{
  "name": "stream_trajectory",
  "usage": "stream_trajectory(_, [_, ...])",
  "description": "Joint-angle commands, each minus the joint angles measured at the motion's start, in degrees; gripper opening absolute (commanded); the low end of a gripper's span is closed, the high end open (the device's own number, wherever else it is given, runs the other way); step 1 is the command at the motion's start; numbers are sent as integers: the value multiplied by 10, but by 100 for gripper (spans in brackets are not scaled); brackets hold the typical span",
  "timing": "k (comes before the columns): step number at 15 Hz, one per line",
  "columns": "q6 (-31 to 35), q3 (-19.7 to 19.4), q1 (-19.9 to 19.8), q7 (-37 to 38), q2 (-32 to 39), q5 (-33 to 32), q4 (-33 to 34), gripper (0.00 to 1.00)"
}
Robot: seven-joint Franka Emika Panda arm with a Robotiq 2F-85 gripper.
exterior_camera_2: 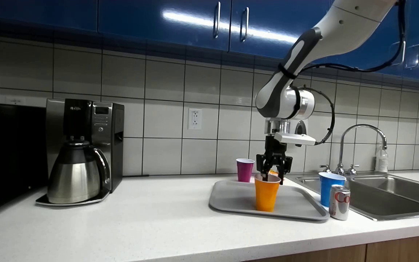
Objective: Put the cups on the tray
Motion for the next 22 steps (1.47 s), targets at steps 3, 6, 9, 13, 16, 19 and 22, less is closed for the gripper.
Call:
stream_trajectory(3, [-15,2,-12,3,-32,-7,-7,100])
stream_trajectory(6, [-19,-3,-16,1,-44,-11,-8,100])
stream_trajectory(9, [-28,-11,-22,3,-55,-21,-4,100])
stream_trajectory(13, [-40,-24,-30,4,-69,-41,-1,100])
stream_trajectory(16, [-44,-33,-37,8,-73,-54,0,100])
stream_trajectory(19, [-42,-43,-45,13,-73,-69,3,100])
stream_trajectory(22, [-41,-53,-53,17,-69,-77,9,100])
